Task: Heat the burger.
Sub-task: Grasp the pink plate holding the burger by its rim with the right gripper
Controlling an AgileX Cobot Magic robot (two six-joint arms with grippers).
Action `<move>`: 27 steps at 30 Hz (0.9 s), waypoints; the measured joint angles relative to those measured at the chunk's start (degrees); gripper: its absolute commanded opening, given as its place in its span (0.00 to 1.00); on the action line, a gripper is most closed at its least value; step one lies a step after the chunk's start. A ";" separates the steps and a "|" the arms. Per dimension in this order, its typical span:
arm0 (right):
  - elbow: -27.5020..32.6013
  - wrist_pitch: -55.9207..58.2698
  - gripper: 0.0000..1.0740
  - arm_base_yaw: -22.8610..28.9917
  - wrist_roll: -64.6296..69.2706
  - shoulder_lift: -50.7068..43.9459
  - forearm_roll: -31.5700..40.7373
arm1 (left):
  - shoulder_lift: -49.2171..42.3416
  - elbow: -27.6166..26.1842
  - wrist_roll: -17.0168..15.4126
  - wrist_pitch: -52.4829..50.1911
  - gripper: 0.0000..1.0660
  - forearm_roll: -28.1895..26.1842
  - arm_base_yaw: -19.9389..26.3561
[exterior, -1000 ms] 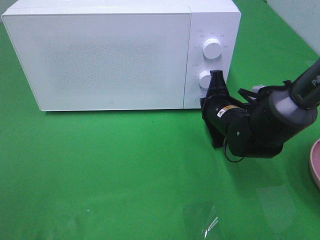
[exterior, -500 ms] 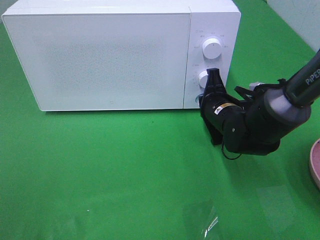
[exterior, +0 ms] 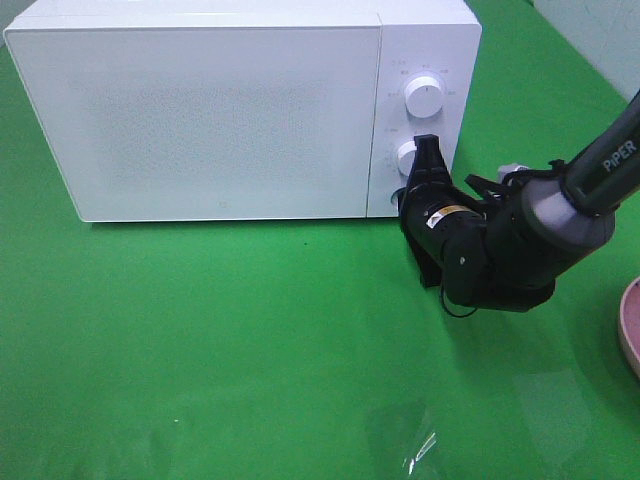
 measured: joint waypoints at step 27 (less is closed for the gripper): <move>-4.41 5.27 0.00 0.52 -3.04 0.74 6.99 | 0.00 0.00 0.00 0.00 0.84 0.00 0.00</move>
